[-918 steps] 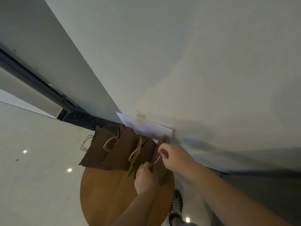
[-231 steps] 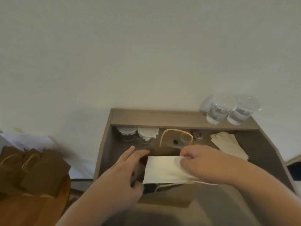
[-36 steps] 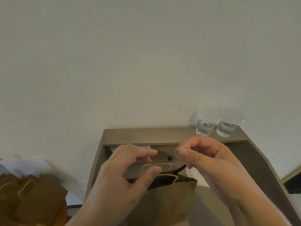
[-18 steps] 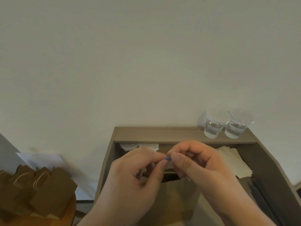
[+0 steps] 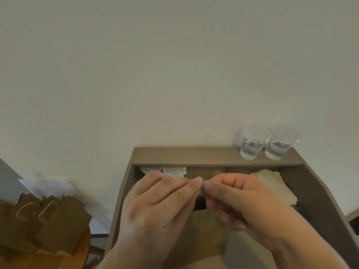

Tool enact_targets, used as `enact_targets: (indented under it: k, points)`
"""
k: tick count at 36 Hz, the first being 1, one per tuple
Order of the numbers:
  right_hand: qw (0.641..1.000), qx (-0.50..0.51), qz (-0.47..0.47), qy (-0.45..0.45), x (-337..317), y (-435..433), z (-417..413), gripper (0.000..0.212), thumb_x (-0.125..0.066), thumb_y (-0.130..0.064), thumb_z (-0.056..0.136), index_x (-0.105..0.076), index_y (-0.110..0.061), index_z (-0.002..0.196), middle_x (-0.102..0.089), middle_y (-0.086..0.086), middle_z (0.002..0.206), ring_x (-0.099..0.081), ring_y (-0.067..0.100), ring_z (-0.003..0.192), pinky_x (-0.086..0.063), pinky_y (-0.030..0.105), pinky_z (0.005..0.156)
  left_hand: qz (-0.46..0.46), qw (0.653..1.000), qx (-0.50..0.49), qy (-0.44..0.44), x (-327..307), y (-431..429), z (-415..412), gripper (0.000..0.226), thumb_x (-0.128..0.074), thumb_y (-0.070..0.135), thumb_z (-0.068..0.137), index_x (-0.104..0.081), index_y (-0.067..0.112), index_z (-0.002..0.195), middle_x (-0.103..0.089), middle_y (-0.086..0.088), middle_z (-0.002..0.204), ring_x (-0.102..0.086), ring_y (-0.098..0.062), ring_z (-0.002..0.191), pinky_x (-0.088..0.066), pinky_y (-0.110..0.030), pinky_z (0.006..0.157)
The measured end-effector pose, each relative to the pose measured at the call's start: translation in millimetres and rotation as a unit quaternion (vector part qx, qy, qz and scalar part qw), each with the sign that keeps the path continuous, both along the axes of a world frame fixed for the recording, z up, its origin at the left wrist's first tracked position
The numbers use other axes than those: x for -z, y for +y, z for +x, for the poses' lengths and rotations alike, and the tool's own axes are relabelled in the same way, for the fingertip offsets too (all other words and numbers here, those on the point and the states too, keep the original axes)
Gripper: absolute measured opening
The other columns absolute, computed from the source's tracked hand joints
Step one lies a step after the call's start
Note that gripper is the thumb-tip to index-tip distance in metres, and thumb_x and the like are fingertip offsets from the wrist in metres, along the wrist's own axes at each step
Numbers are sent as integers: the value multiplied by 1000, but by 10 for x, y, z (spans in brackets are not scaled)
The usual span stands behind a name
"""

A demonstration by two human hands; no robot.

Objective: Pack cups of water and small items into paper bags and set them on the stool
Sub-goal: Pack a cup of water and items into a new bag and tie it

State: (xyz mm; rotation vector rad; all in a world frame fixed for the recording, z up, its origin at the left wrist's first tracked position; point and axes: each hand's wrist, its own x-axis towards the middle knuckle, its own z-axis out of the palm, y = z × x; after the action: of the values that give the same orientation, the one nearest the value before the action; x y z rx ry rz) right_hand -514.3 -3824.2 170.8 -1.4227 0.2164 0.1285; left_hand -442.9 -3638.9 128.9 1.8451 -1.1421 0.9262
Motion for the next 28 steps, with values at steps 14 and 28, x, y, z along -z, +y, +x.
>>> enact_targets:
  k: [14, 28]
  points:
    - [992, -89, 85, 25, 138, -232, 164, 16, -84, -21, 74, -73, -11, 79, -62, 14, 72, -52, 16, 37, -26, 14, 31, 14, 999, 45, -17, 42, -49, 88, 20, -85, 13, 89, -82, 11, 109, -78, 4, 106, -70, -17, 84, -55, -33, 70]
    - [996, -45, -70, -12, 75, -366, 333, 21, -84, -34, 80, -74, -16, 77, -70, 18, 77, -55, 25, 44, -31, 19, 37, 47, 996, 53, 46, 40, 27, 211, 26, -82, 32, 92, -80, 16, 112, -75, 9, 111, -69, -10, 97, -58, -31, 79]
